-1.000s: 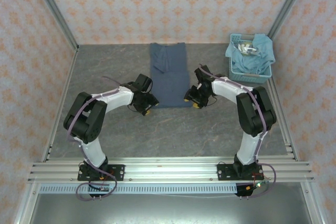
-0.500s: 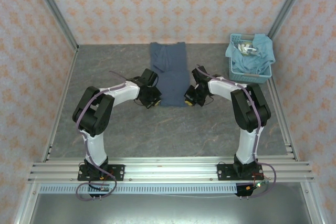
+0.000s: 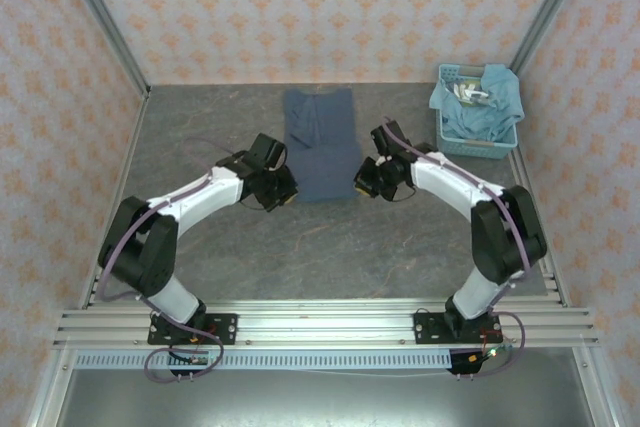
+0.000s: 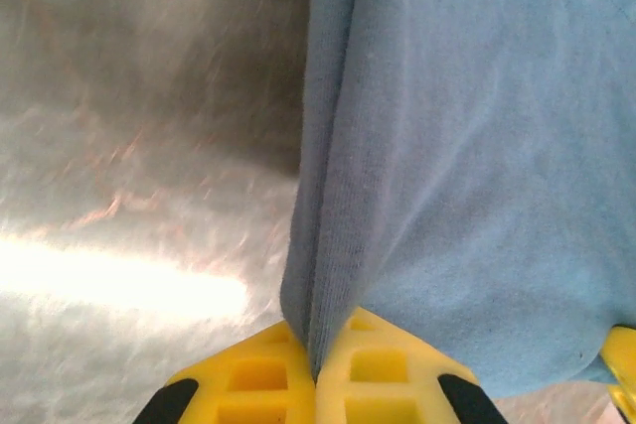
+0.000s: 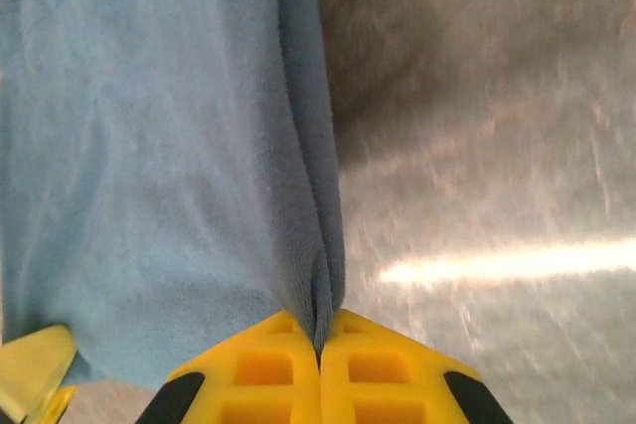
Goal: Fold and stack the t-shirts
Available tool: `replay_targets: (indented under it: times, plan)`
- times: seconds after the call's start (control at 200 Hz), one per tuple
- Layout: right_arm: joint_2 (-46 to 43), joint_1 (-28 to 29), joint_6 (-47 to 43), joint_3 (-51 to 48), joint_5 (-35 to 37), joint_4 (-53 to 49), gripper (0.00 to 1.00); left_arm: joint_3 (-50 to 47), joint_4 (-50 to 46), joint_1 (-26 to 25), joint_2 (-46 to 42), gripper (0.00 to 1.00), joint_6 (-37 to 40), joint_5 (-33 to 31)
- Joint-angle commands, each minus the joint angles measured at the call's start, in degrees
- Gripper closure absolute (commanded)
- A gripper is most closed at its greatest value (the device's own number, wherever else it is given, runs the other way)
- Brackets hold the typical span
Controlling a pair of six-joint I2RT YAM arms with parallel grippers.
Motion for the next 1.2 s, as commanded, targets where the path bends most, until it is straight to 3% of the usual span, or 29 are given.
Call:
replay_targets:
  times: [0.0,0.325,0.45,0.56,0.731,0.886,1.066,1.191]
  plan:
    - [-5.6,3.1,0.2,-5.5,0.3,-4.5,1.00,-4.8,-4.2,-2.0,-5.3,1.00,2.5,3.0]
    - [-28.4,17.0,10.3,-16.2,-3.3,-13.4,1.00,-15.6,-11.2,-15.1,-29.7,1.00,-4.9,3.1]
    - [-35.0,17.7,13.3,-14.0,-2.5,-18.6,1.00,-14.4,-12.5,-20.2,-37.3,1.00,-10.0,-0.8]
    - [-37.0,17.8,15.8,-10.5,-2.1,-20.7,1.00,-11.2,-14.7,-21.2,-41.2,1.00,-12.3,-4.1]
    - [-35.3,16.4,16.6,-2.5,1.8,-25.2,1.00,-5.4,-17.8,-20.9,-41.9,1.00,-13.0,-10.8]
    - [-31.0,12.9,16.2,2.7,0.8,-25.5,1.00,-3.0,-17.3,-18.7,-38.5,1.00,-14.0,-12.1]
    - [-22.9,6.8,15.0,6.3,-2.8,-23.3,1.00,-0.1,-15.6,-10.0,-31.4,1.00,-13.9,-8.3]
    - [-15.4,1.9,13.8,8.1,-5.0,-20.5,1.00,4.4,-13.2,-2.7,-21.2,1.00,-11.9,-4.2]
